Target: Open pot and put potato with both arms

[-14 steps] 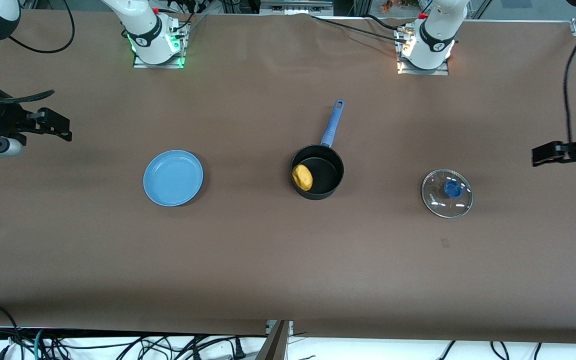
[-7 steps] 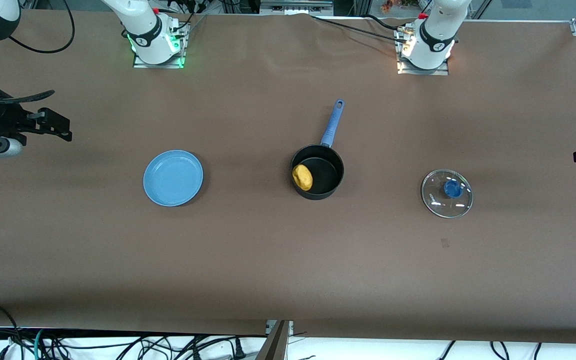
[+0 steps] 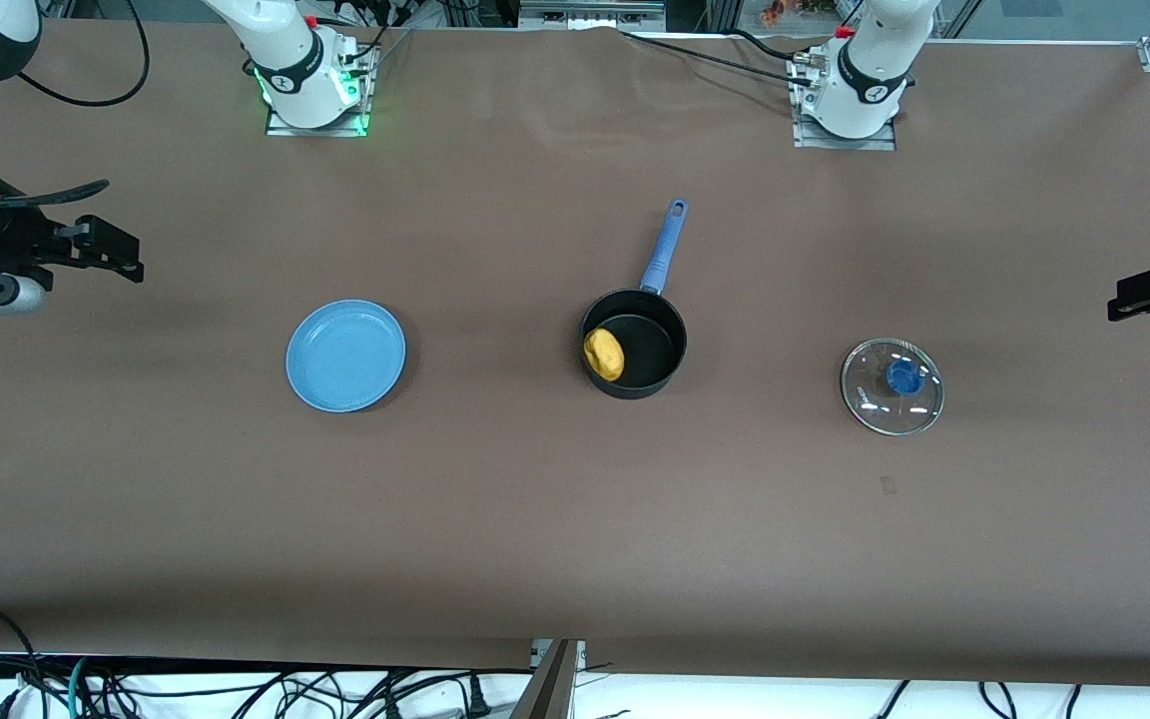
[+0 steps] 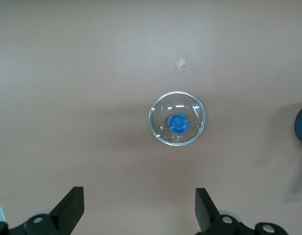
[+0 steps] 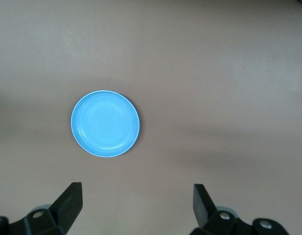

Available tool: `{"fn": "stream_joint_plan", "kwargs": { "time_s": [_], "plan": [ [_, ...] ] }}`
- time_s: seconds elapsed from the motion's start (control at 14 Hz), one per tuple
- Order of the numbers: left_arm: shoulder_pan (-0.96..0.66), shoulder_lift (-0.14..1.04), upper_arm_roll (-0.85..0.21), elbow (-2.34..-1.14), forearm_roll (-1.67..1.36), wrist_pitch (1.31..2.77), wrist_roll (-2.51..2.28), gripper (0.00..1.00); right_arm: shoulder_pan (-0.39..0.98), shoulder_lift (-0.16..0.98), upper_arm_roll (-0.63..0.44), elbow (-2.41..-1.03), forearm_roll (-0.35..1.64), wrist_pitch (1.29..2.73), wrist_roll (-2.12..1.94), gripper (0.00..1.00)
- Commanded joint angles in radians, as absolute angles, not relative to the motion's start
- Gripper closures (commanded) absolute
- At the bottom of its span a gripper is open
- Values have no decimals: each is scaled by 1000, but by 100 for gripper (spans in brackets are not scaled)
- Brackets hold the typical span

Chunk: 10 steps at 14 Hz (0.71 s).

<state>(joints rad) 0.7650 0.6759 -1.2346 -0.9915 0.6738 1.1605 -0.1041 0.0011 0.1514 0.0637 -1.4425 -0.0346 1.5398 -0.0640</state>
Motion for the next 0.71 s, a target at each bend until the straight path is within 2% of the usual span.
{"fn": "stream_joint_plan", "kwargs": {
  "time_s": [0.0,0.07,0.21,0.36,0.43,0.64],
  "plan": [
    [704,649,-1168,-989,623,1157,-130,0,-6,144,64,-1453,-34,1543,-83,0],
    [649,617,-1070,-988,580,1158,-129,0,-6,144,64,-1453,-34,1543,-83,0],
    [516,505,-787,-995,359,1219,-121,0,-5,144,64,-1453,-34,1543,-83,0],
    [374,412,-466,-1079,125,1276,-115,1,-6,144,64,-1453,-34,1545,-83,0],
    [300,378,-360,-1113,79,1304,-115,1,-6,144,64,-1453,-34,1545,-83,0],
    [154,299,-235,-1208,74,1365,-115,1,-6,144,64,-1453,-34,1545,-83,0]
  ]
}}
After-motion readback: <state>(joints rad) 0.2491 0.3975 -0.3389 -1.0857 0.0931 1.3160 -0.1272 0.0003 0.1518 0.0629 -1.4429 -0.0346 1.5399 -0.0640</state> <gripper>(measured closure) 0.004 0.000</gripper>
